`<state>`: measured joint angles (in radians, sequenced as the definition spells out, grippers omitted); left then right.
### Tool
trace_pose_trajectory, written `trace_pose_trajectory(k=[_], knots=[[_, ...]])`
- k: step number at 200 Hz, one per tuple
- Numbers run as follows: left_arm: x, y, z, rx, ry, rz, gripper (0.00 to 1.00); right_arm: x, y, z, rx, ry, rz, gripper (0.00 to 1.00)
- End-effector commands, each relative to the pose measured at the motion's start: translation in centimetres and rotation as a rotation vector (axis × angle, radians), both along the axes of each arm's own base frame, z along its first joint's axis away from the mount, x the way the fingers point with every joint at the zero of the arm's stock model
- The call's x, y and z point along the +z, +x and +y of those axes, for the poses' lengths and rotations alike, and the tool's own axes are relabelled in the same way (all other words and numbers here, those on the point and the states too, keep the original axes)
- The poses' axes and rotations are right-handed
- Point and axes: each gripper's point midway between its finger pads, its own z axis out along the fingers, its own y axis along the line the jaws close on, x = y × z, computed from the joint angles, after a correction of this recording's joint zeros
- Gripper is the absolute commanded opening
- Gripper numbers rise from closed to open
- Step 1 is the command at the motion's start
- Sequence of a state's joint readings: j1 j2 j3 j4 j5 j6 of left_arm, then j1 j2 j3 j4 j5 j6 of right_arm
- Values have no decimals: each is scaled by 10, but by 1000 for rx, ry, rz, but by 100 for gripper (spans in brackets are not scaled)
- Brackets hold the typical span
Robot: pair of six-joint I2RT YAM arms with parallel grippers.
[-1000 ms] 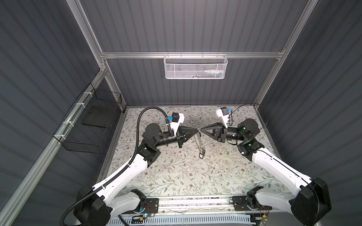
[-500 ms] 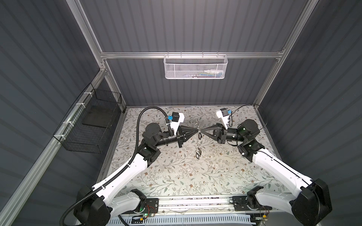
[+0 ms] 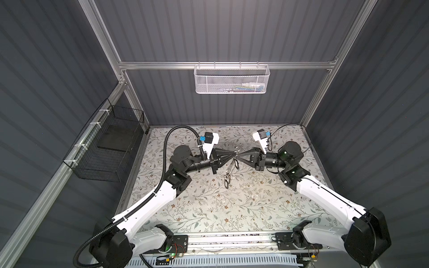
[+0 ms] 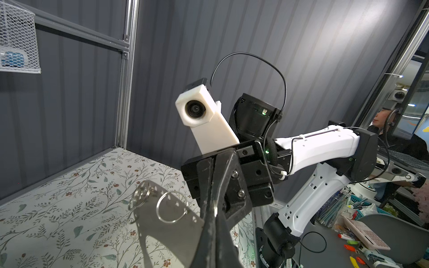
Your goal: Put the keys on the keyring
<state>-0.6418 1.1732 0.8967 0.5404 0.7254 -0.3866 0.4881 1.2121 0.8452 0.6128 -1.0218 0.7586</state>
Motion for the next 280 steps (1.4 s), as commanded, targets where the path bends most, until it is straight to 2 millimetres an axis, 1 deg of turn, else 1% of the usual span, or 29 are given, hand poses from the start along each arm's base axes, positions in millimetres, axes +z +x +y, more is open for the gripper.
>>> trace_pose_trajectory(k=[1,23,37,53,69,77,80,82,86,146,172,208,249,280], knots=[[26,-8,2,-20,-62,-68,0,2,-5,3,17,2,-22,5],[24,-8,2,-16,-52,-64,0,2,-4,1,-11,-4,-37,14],[24,-8,3,-11,-49,-67,0,2,-3,-1,-34,-10,-47,16],[25,-9,4,-5,-49,-73,0,3,0,-5,-69,-13,-53,27],[25,-8,4,0,-47,-75,0,3,3,-12,-114,-17,-65,31],[25,-8,4,2,-46,-75,0,0,7,-14,-134,-25,-62,34],[25,-8,4,2,-45,-75,0,-2,8,-14,-143,-30,-59,34],[25,-8,4,2,-45,-75,0,4,4,-17,-148,-20,-77,35],[25,-8,4,2,-46,-75,0,7,3,-19,-156,-19,-87,35],[26,-7,4,6,-45,-72,0,6,9,-35,-304,-57,-149,38],[25,-5,3,9,-40,-67,0,12,7,-37,-326,-54,-185,38],[25,-5,3,9,-36,-62,0,20,3,-31,-327,-56,-227,40],[25,-5,3,9,-32,-62,0,31,-1,-20,-302,-48,-262,40],[25,-6,3,5,-31,-58,0,30,3,-13,-294,-53,-261,36]])
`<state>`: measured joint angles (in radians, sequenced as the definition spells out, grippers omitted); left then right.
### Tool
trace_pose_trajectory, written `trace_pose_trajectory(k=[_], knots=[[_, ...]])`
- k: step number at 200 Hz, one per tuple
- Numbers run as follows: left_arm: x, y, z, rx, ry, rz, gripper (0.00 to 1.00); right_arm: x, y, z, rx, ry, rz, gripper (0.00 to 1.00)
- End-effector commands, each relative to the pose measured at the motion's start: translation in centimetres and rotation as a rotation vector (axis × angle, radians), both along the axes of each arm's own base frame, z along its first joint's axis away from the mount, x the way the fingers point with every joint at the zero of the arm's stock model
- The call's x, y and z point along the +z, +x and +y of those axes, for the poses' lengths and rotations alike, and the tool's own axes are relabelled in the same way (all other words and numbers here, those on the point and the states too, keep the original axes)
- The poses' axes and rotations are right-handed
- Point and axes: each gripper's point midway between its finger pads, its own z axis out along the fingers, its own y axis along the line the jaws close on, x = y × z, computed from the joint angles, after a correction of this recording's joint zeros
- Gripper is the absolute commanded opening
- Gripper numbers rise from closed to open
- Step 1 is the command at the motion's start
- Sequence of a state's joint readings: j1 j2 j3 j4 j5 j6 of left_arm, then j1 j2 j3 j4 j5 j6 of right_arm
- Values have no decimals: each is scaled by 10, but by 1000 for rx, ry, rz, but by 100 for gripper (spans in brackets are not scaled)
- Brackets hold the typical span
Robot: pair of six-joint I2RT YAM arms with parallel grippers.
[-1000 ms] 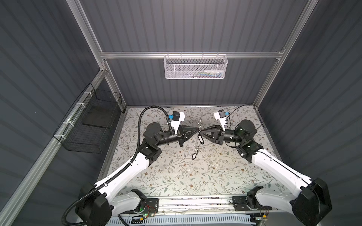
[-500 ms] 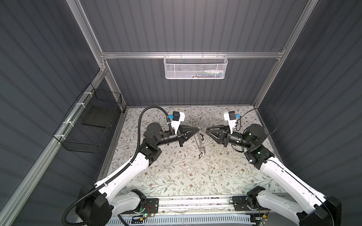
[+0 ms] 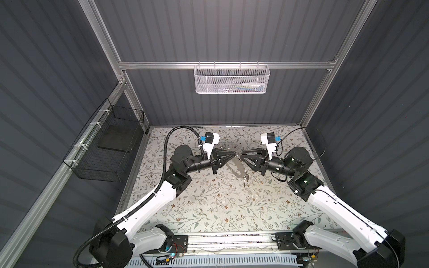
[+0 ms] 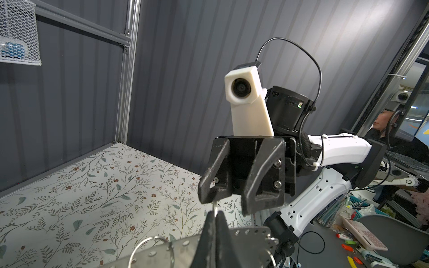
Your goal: Put the keys on the keyring
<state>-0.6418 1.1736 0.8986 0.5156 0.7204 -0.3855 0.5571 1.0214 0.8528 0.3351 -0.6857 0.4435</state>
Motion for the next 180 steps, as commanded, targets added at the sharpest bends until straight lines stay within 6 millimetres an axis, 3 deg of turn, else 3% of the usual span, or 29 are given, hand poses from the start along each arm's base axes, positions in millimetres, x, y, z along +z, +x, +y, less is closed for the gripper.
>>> trace_pose_trajectory(k=[1,62,140,167,180], knots=[[29,-7,4,0,-45,-77,0,12,2,4,-5,7,-40,36],[30,-9,4,-4,-48,-77,0,9,7,11,18,6,-25,25],[27,-7,1,-10,-41,-64,0,11,-3,16,79,16,-36,12],[23,-5,0,-11,-33,-50,0,13,-7,15,93,16,-46,0],[22,-4,-1,-8,-26,-44,0,12,-7,14,85,7,-46,0]])
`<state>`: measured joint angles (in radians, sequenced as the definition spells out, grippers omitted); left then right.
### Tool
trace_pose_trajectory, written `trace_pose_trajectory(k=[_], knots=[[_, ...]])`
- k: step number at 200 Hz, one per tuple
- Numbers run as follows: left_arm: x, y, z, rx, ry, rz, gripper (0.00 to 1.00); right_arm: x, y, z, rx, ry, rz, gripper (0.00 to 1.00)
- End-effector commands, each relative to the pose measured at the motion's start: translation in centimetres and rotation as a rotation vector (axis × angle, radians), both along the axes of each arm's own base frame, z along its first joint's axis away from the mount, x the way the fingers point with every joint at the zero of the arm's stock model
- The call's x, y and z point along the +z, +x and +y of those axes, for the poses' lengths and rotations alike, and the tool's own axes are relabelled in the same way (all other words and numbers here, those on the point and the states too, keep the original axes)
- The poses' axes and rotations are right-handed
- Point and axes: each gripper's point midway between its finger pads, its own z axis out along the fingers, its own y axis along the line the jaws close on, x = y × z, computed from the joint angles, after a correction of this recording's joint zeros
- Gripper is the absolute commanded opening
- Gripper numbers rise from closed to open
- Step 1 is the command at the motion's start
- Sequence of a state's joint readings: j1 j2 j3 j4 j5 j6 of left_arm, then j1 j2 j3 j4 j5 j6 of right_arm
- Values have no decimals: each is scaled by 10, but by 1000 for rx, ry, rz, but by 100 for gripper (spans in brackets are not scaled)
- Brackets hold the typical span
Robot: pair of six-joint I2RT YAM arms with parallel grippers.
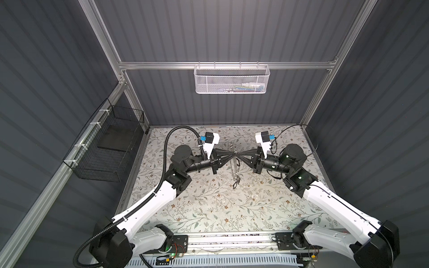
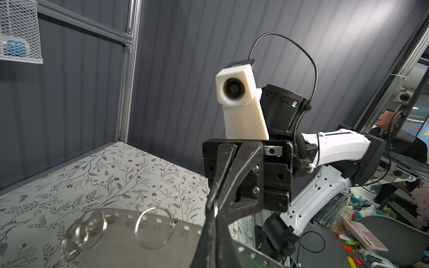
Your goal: Put the keys on the keyring
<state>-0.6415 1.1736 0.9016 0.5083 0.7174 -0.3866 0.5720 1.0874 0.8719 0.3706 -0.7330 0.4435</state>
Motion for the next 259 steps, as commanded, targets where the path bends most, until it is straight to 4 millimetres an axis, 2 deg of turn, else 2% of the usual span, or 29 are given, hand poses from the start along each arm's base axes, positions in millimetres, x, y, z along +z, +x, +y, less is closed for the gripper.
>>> trace_pose_trajectory(k=[1,42,78,116,146,173,208,235,239,259], knots=[[22,-5,-1,-10,-28,-49,0,18,-9,-1,23,18,-55,0],[14,0,-1,16,53,-29,12,6,-7,-3,0,-40,-45,0],[8,0,2,32,120,-27,18,-7,-6,-5,-8,-75,-36,0],[1,-4,5,23,243,-42,20,-18,-7,-8,-9,-183,-62,0],[-13,-8,9,-5,382,-31,20,-35,-7,-11,-5,-300,-62,0],[-31,-10,12,-39,490,-16,20,-41,-8,-9,17,-342,-55,0],[-40,-6,12,-33,528,-16,22,-41,-7,-9,17,-378,-60,0],[-44,-11,9,-81,531,2,23,-36,-11,-7,28,-376,-69,0],[-45,-11,8,-86,528,3,23,-45,-6,-4,36,-391,-48,0],[-46,-11,6,-102,527,12,23,-46,-9,-1,51,-399,-46,0]])
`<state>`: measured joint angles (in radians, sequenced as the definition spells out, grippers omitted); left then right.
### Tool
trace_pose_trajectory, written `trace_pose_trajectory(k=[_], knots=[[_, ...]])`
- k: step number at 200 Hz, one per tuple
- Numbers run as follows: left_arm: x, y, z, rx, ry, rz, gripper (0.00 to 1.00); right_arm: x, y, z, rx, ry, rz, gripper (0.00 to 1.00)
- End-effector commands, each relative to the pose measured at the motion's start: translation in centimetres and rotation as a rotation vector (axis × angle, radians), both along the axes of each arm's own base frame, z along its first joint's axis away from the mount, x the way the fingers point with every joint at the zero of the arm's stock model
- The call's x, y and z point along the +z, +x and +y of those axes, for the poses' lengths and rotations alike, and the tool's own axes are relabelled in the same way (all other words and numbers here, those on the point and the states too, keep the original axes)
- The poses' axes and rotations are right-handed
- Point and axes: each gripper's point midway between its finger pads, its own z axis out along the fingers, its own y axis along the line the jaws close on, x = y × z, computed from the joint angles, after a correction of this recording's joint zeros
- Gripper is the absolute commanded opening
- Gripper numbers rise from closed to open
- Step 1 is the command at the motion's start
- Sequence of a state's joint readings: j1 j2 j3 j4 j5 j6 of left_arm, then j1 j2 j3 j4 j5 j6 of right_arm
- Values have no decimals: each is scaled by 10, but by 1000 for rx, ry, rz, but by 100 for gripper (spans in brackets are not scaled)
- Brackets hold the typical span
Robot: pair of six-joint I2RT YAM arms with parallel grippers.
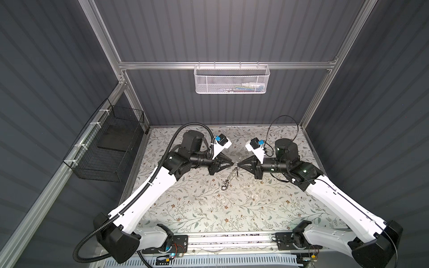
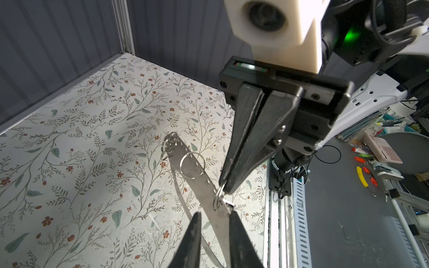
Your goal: Put the keys on the keyring
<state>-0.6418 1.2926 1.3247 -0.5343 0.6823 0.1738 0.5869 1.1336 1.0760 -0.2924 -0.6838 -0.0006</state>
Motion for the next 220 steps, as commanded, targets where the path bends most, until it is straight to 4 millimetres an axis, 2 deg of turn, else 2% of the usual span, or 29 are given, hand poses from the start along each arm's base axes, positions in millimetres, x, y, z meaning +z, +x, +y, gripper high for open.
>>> trace_pose_trajectory(k=[1,61,100,153,175,220], knots=[[9,-9,-2,-52,-10,-7,23,10,-2,5,29,2,-32,0],[7,-14,-6,-98,-22,27,18,11,-7,8,45,3,-36,0],[-2,-8,-5,-66,7,28,18,13,-9,7,48,10,-36,0],[-3,-11,-8,-94,-7,45,19,12,-11,9,61,15,-31,0],[-6,-5,-7,-61,13,38,17,12,-10,9,57,13,-31,0],[12,2,1,27,-40,-51,21,12,-9,7,39,16,-42,0]])
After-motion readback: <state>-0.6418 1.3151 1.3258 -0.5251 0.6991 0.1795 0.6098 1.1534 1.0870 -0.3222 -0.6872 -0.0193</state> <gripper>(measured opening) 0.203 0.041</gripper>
